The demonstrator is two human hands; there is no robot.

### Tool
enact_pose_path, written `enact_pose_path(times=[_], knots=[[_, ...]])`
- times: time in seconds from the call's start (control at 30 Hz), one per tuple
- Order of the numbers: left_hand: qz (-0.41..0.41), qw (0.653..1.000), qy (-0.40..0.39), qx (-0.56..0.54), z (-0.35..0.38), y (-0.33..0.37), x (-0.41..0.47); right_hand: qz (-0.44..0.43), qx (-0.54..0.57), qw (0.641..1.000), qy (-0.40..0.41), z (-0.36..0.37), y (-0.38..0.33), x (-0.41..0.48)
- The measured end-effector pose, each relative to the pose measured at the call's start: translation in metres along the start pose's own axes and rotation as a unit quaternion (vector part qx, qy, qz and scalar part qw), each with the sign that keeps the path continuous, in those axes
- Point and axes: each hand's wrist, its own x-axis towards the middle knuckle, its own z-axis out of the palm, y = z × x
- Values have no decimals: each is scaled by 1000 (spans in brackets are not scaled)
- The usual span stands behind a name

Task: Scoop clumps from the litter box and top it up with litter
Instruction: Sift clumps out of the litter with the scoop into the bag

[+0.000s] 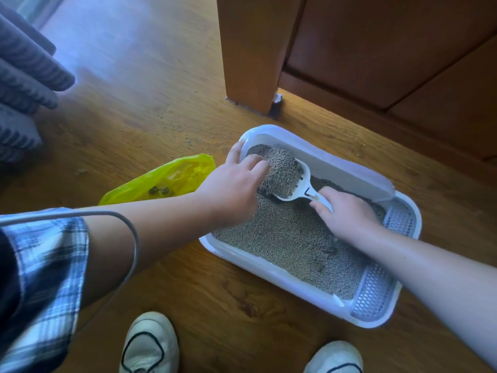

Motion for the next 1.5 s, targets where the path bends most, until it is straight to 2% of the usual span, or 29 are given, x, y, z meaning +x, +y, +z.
enact_pose_path(times=[0.13,0.5,0.73,1.13,1.5], knots=[[-29,999,-25,-30,-1,1,1,4,9,1000,7,-1,8,-9],[-43,998,-41,-26,6,-2,5,12,41,999,14,-2,28,-32],[-42,998,-47,-24,8,-3,6,-18,66,997,32,-7,27,-38],[-51,997,-57,-28,6,-2,6,-49,38,997,55,-13,25,-48],[-56,997,-56,-26,4,-1,6,-20,30,997,61,-20,19,-54]])
